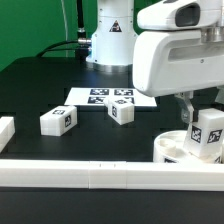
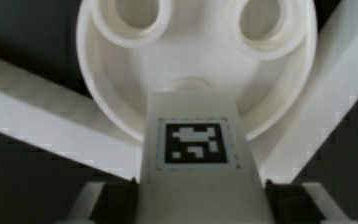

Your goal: Assemble stool

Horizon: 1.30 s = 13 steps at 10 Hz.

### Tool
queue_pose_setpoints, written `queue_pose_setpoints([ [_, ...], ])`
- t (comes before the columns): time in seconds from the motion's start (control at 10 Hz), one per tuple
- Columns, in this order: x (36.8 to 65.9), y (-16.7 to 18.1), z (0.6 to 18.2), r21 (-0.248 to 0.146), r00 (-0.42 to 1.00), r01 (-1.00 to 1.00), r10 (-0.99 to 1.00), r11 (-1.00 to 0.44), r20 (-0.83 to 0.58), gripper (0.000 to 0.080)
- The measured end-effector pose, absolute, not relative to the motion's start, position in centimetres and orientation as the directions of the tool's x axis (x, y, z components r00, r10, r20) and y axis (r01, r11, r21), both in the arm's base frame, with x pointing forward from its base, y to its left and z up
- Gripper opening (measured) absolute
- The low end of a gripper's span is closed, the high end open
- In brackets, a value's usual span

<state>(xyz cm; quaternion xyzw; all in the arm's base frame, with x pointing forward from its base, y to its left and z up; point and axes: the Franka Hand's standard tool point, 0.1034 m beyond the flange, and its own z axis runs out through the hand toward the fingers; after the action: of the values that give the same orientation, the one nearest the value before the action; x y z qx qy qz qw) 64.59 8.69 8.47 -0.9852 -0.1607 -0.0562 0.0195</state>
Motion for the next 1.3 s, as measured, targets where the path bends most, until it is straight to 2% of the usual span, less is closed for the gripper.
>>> queue_pose_setpoints([
  [0.6,64.4,9.8,8.4,-0.081,0.990,-0.102,-0.109,-0.992,0.094,0.0340],
  [1.1,64.2,10.4,8.2,-0.113,0.900,-0.426,-0.433,-0.898,0.053,0.0340],
  [1.3,64.2,10.5,8.2,-0.113,0.855,-0.509,-0.516,-0.853,0.046,0.0340],
])
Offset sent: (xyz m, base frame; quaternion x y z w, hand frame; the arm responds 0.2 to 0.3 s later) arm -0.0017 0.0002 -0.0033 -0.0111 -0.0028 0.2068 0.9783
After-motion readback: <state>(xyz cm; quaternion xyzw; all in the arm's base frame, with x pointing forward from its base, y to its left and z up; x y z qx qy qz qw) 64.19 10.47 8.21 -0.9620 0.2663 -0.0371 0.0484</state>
